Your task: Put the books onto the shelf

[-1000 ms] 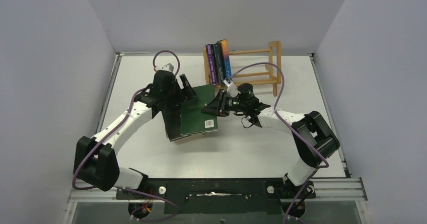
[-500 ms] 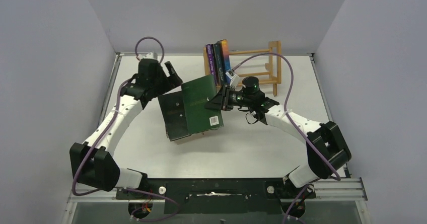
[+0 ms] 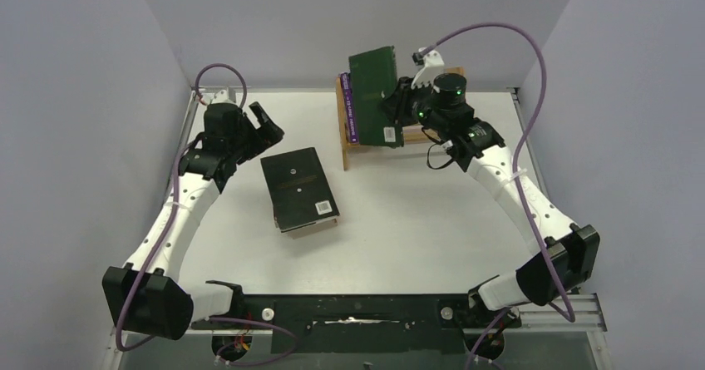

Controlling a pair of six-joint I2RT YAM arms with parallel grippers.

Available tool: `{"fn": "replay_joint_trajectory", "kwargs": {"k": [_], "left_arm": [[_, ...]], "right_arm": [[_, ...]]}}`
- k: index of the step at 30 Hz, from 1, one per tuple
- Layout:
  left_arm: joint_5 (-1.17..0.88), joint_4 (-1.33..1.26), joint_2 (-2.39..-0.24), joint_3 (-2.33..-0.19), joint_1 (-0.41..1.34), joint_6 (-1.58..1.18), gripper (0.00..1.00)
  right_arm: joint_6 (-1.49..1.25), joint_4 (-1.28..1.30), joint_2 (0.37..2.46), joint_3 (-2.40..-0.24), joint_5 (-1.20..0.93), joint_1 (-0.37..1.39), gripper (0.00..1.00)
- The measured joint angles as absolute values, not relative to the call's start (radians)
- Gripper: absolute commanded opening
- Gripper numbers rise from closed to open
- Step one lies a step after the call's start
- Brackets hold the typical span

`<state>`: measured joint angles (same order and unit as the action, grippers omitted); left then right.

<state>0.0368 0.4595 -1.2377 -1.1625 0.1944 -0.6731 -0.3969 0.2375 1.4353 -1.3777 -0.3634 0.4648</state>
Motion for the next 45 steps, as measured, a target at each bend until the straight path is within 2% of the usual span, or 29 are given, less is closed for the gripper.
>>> {"fn": "replay_joint_trajectory", "kwargs": {"k": [6, 14, 23, 45], "left_arm": [[-0.005, 0.459, -1.253, -1.127, 0.196, -0.681, 0.82], [-0.039, 0.435, -1.263, -1.121, 0.196, -0.691, 0.82], [-0.059, 0.417, -1.276, -1.108, 0.196, -0.696, 0.82], [-0.069, 0.416, -1.276, -1.093, 0.196, -0.695, 0.82]], "right_arm": [[-0.252, 0.24, 1.43, -1.515, -0.134, 0.42, 0.0], [-0.099, 0.184, 1.517, -1.525, 0.039, 0.381, 0.0], [-0.034, 0.064, 1.698, -1.447, 0.076, 0.373, 0.0], [-0.06, -0.236, 1.857, -1.37, 0.051, 0.401, 0.0]]}}
